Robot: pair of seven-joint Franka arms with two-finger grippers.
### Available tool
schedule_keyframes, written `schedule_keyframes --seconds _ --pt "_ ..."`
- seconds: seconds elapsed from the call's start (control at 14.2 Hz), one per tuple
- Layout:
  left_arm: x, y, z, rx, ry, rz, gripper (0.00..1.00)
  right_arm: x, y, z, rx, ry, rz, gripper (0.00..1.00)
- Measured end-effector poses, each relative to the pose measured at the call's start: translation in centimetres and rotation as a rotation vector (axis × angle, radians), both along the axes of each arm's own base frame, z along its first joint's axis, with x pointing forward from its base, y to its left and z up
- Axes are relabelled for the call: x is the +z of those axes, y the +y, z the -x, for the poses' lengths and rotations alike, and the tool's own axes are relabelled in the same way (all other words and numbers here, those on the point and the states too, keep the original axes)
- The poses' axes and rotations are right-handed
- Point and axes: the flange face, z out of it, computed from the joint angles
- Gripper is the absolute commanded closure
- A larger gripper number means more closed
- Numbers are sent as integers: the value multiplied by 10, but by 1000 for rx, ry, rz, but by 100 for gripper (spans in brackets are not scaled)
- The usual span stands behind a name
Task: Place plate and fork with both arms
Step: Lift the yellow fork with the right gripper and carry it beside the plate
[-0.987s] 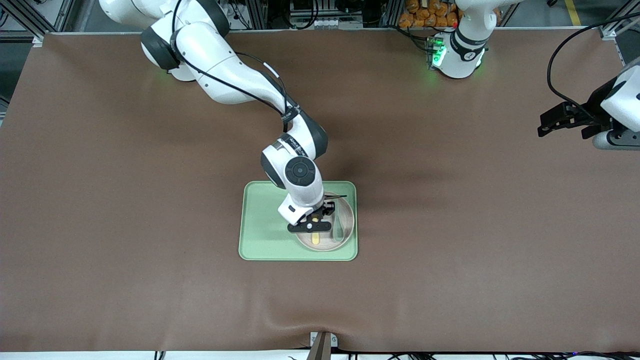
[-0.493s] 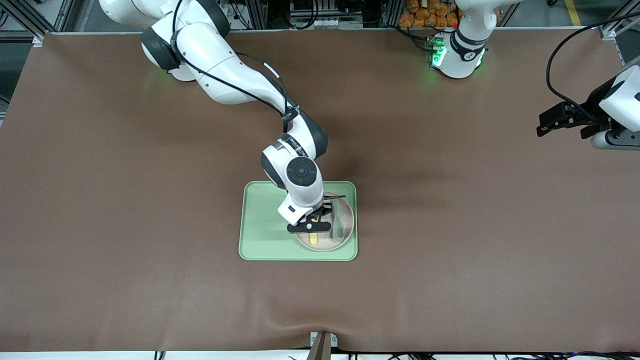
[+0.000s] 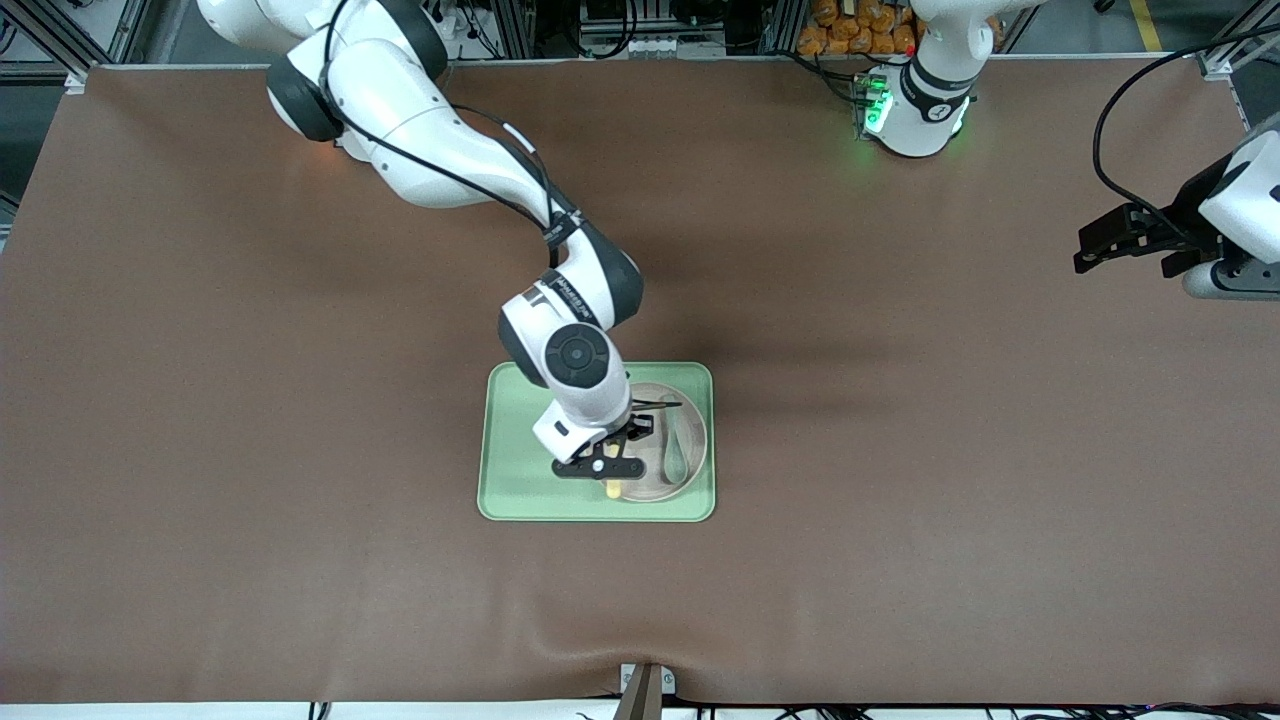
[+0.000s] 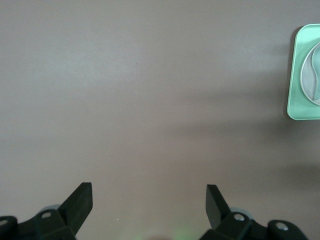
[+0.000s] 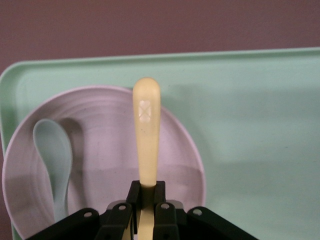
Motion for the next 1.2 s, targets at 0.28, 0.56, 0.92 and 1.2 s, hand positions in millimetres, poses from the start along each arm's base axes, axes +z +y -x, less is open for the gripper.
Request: schedule_keyframes --seconds 0.28,0.56,0.92,1.2 --pt "1 0 0 0 -1 0 0 13 -54 -33 -20 9 -6 100" --pt "1 2 0 4 -2 0 0 -11 -88 -36 -40 36 -21 100" --pt "1 5 0 10 -3 0 0 -27 -102 -5 -34 48 -43 100" --pt "-1 6 -1 10 2 1 0 -62 -106 20 -30 18 -61 100"
